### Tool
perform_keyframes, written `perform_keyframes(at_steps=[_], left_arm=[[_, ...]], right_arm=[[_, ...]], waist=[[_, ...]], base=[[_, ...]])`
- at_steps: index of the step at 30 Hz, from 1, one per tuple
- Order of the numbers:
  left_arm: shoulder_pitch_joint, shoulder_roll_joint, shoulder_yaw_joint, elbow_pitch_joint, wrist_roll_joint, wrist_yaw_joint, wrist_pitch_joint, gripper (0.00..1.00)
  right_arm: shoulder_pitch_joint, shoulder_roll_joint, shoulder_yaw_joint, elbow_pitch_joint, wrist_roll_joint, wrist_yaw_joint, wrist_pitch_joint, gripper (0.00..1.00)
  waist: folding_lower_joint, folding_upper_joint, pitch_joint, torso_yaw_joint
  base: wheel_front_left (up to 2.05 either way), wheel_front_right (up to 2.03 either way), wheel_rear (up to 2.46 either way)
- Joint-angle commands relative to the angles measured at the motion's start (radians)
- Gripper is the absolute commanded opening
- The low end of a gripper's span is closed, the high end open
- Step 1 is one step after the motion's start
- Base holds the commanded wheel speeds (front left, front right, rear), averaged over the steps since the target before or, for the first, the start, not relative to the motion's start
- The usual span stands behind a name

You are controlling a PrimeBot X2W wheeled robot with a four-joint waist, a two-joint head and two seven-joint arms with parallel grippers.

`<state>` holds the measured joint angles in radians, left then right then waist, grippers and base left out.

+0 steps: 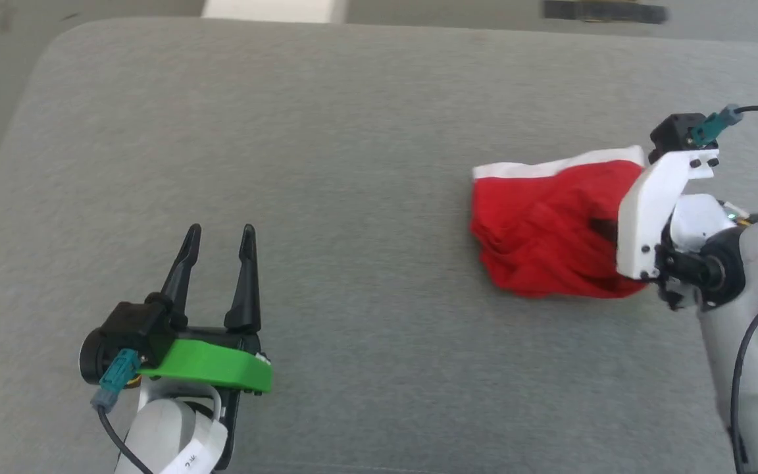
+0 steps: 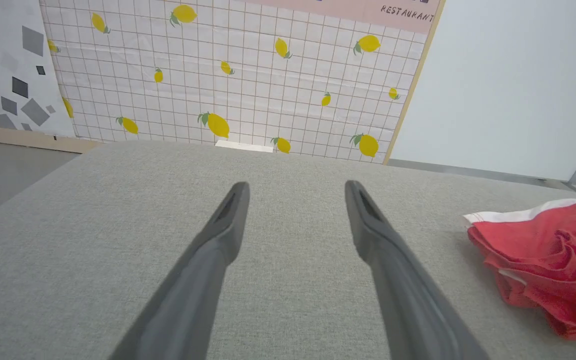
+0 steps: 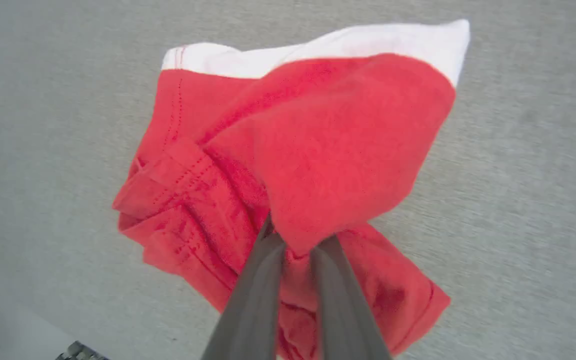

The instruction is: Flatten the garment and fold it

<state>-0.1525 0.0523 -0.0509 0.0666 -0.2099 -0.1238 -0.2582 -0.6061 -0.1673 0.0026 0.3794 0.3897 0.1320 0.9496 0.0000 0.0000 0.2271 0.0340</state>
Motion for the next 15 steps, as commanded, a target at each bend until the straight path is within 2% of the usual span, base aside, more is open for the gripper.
perform_keyframes(at_steps=[1, 8, 15], left_arm=[[-0.005, 0.003, -0.005, -0.006, 0.012, -0.007, -0.004, 1.00], [-0.045, 0.042, -0.030, -0.027, 0.026, -0.007, -0.004, 1.00], [-0.092, 0.103, -0.052, -0.050, 0.040, -0.007, -0.004, 1.00]], right_arm=[[0.016, -0.048, 0.050, -0.019, -0.036, -0.001, -0.024, 0.00], [-0.038, -0.175, 0.180, 0.013, -0.146, -0.001, -0.140, 0.00], [-0.119, -0.249, 0.185, 0.123, -0.273, -0.001, -0.299, 0.00]], waist=[[0.0000, 0.0000, 0.006, -0.124], [0.0000, 0.0000, 0.079, -0.267], [0.0000, 0.0000, 0.162, -0.358]], base=[[0.00, 0.00, 0.00], [0.00, 0.00, 0.00], [0.00, 0.00, 0.00]])
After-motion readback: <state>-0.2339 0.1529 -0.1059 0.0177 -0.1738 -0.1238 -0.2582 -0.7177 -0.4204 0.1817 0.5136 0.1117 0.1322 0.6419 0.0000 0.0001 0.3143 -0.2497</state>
